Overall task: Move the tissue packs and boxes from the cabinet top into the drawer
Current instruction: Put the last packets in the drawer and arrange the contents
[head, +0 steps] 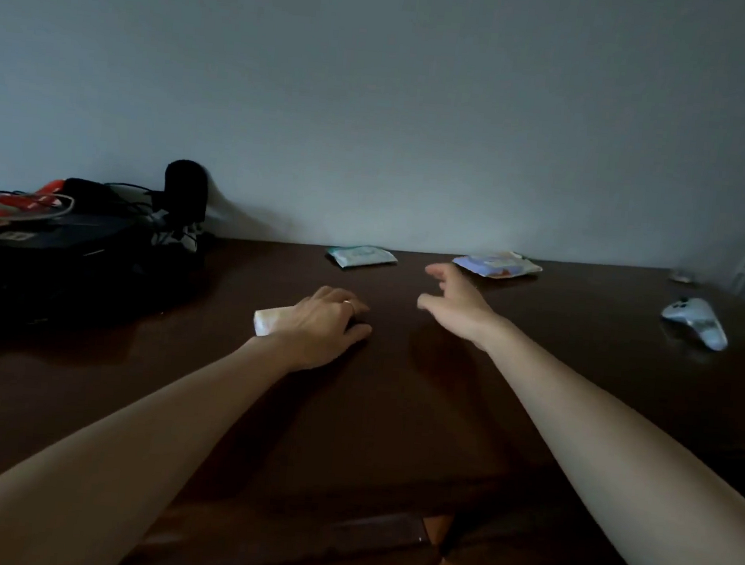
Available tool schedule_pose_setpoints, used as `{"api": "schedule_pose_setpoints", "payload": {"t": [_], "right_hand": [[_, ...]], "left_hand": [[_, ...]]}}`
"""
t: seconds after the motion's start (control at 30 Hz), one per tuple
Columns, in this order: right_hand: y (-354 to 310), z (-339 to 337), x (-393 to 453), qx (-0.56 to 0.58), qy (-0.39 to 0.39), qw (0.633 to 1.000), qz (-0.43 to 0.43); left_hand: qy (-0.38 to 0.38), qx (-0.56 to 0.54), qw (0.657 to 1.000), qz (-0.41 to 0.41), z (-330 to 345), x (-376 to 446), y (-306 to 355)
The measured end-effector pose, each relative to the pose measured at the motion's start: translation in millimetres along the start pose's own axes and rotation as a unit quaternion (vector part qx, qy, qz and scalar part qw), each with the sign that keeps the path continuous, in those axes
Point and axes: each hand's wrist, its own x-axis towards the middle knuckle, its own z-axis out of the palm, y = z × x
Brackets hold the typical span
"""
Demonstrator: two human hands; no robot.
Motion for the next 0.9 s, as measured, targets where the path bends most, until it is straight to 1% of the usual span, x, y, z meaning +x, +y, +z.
{"api": "schedule_pose_setpoints", "payload": {"t": [0.07,0.1,0.13,0.17,0.2,0.23,0.3,0.33,0.4,0.47,0.5,0.6,0.63,0.7,0.77,0.8,0.83,0.9], "right_hand": [[3.4,10.9,25.0,-0.066,-0.020,0.998,-0.009],[1.6,16.9,38.3,-0.088,-0.028,0.996,-0.020],[-2.6,23.8,51.5,-0.110,-0.033,0.993,-0.033],[-8.5,30.2,65.0,-0.135,-0.036,0.989,-0.047],[-14.8,36.7,78.3,-0.162,-0.039,0.984,-0.059],[-21.2,44.8,91.2,-0.188,-0.043,0.979,-0.067],[-32.9,65.8,115.0,-0.220,-0.056,0.972,-0.065],[-37.0,76.7,125.4,-0.231,-0.062,0.969,-0.057],[-42.7,95.5,141.1,-0.263,-0.054,0.962,-0.050],[-47.7,103.1,148.7,-0.302,-0.001,0.952,-0.054],[-49.9,102.4,150.9,-0.336,0.021,0.939,-0.067],[-51.5,86.4,156.4,-0.434,0.062,0.887,-0.143],[-47.8,77.7,157.2,-0.443,0.083,0.878,-0.161],[-34.4,52.6,157.9,-0.441,0.155,0.867,-0.174],[-19.9,15.9,156.5,-0.410,0.249,0.864,-0.156],[-10.7,-4.6,156.3,-0.403,0.290,0.857,-0.142],[0.5,-25.1,156.7,-0.408,0.297,0.856,-0.110],[28.8,-52.7,159.7,-0.436,0.226,0.871,0.005]], "left_hand": [[0.053,-0.034,0.997,-0.033,-2.0,10.8,-16.5],[0.104,-0.030,0.993,-0.049,-4.1,14.0,-23.7],[0.165,0.004,0.984,-0.068,-5.3,15.8,-32.1],[0.212,0.055,0.971,-0.094,-6.1,17.1,-41.1],[0.220,0.093,0.963,-0.124,-6.5,17.2,-49.6],[0.187,0.104,0.963,-0.162,-5.9,17.4,-58.0],[0.094,0.061,0.965,-0.239,-1.6,21.8,-72.8],[0.069,0.039,0.964,-0.255,0.6,26.5,-77.6],[0.068,0.042,0.966,-0.246,4.6,36.2,-82.4],[0.073,0.061,0.966,-0.240,6.4,47.4,-83.2],[0.068,0.066,0.967,-0.238,7.2,52.0,-82.9],[0.055,0.081,0.968,-0.232,9.6,66.7,-83.5],[0.053,0.084,0.968,-0.230,10.2,70.9,-84.0],[0.051,0.088,0.969,-0.225,12.6,78.1,-84.8],[0.053,0.088,0.968,-0.228,15.9,85.8,-83.3],[0.050,0.087,0.967,-0.233,17.0,89.9,-79.9],[0.045,0.086,0.967,-0.236,18.3,94.3,-74.1],[0.042,0.078,0.970,-0.227,22.9,105.5,-57.6]]}}
